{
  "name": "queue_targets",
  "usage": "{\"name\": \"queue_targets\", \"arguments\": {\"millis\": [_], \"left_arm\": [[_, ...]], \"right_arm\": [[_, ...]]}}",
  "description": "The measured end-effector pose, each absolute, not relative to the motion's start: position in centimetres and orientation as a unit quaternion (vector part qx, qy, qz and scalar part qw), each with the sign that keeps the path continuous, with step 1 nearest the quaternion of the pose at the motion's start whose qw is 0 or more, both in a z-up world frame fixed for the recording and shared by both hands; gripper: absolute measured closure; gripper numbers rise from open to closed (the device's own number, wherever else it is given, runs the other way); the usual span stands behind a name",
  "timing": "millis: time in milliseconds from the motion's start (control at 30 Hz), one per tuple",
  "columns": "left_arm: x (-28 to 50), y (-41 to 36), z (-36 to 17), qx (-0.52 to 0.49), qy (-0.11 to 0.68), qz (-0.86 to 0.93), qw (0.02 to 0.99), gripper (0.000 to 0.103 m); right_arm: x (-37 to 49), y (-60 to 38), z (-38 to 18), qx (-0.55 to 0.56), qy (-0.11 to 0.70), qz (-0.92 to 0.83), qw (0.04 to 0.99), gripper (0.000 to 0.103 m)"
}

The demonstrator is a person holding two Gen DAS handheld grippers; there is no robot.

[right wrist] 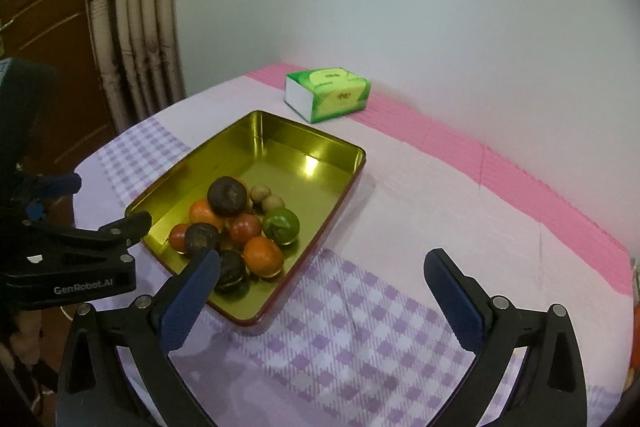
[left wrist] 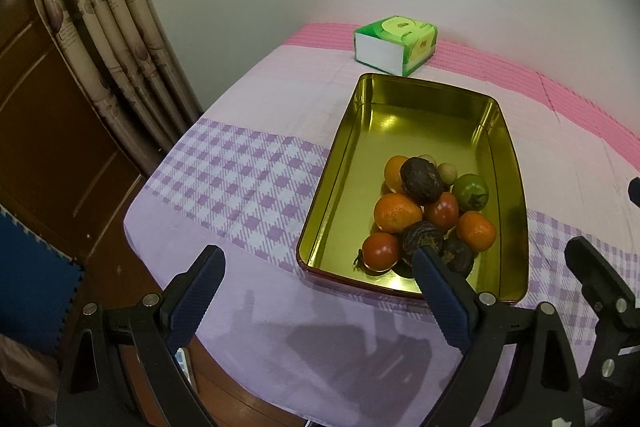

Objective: Organize fruits

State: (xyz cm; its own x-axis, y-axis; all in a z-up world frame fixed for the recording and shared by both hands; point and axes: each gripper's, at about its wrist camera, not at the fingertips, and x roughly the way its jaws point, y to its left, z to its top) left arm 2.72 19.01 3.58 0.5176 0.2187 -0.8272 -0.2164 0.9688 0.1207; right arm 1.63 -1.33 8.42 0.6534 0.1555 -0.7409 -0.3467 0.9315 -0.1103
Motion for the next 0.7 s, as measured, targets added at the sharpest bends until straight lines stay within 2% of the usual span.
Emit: {"name": "queue_targets", "arguments": {"millis": [433, 700], "left_arm": [[2.7, 18.8, 3.7, 0.003, 0.475, 0.124, 0.871, 0.010], [2.7, 18.8, 3.6, 0.002, 0.475, 0.124, 0.871, 0.010]], "right_arm": [[2.4, -1.2, 5.7, -0.086, 0.452, 0.176, 0.870, 0.002], [2.3, -0.8, 5.3, -0.094, 0.457, 0.185, 0.865, 0.002]]}}
